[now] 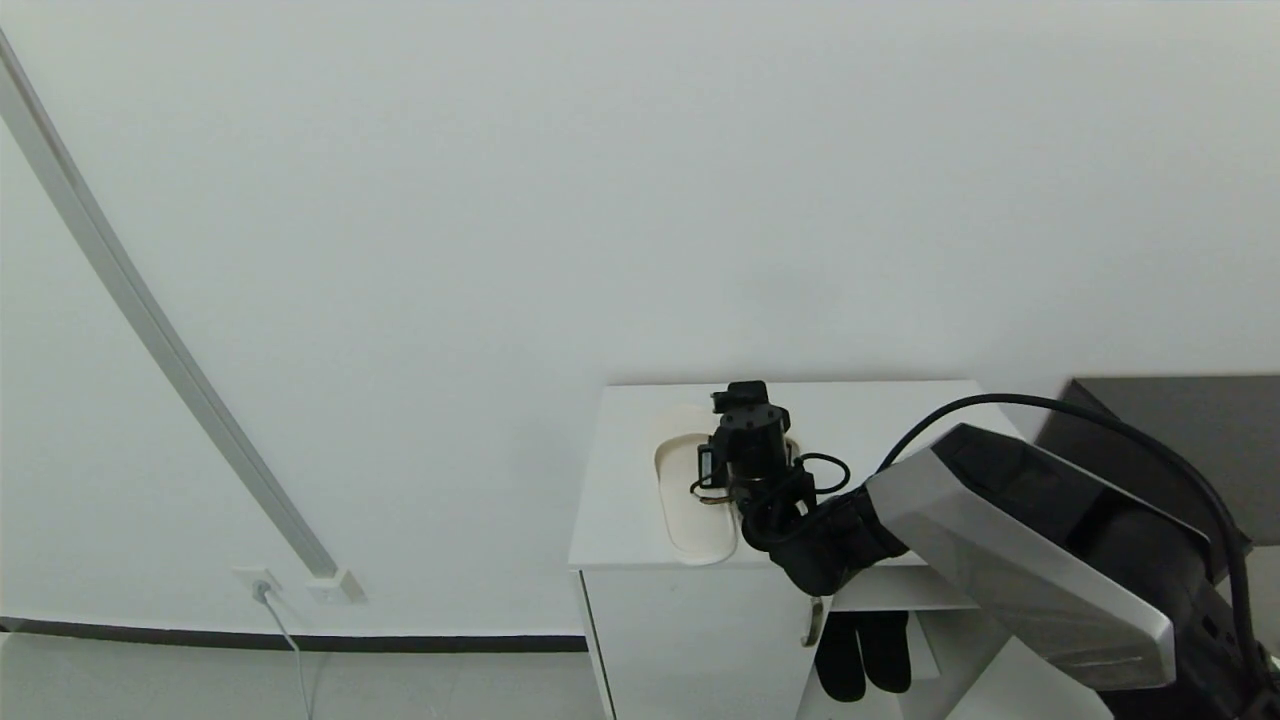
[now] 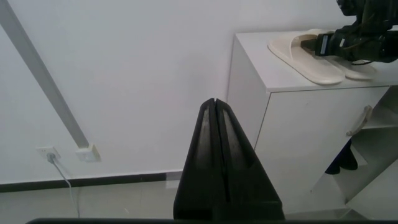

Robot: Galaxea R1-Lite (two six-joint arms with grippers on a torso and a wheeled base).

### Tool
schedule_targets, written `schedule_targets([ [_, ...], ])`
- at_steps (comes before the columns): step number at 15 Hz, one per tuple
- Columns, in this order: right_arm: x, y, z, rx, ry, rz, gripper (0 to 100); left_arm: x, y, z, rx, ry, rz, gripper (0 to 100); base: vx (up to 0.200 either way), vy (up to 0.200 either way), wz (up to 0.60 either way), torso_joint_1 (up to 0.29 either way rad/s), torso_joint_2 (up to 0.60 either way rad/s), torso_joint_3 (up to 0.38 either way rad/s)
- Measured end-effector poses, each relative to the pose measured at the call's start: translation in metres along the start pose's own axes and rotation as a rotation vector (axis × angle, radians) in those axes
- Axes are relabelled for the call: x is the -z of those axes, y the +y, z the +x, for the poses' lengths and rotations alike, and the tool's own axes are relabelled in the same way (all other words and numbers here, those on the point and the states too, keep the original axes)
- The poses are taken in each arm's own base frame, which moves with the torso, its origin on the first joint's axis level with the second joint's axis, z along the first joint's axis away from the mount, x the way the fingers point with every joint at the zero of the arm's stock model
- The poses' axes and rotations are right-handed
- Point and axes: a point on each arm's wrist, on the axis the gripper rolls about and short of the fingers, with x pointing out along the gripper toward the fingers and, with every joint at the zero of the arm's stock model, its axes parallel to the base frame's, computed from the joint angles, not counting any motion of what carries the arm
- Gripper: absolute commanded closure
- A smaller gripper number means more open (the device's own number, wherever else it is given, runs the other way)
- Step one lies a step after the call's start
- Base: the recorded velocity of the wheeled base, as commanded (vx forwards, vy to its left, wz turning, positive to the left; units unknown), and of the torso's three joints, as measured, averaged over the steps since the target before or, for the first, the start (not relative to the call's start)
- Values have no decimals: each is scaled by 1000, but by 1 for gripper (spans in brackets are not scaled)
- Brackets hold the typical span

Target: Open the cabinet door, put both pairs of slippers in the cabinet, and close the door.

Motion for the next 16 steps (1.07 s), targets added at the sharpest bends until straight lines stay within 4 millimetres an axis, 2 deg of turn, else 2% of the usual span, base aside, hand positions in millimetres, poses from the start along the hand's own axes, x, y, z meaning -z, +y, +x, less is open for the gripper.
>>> schedule_targets([
  [4,-2,-5,-6,0,14,-8,100,0,0,0,0,0,0,100,0,0,0,0,0,0],
  [6,-17,-8,-18,-25,5,-6,100,0,0,0,1,0,0,100,0,0,0,0,0,0],
  [7,-31,-12,-29,-59,-5,-7,100,0,0,0,1,0,0,100,0,0,0,0,0,0],
  [9,-59,-23,-57,-156,-14,-21,100,0,0,0,0,0,1,100,0,0,0,0,0,0],
  [12,-93,-49,-118,-367,-6,-63,100,0,0,0,0,0,3,100,0,0,0,0,0,0],
  [15,-103,-76,-179,-618,16,-149,100,0,0,0,0,0,3,100,0,0,0,0,0,0],
  [16,-104,-83,-193,-678,-12,-218,100,0,0,0,0,0,4,100,0,0,0,0,0,0],
])
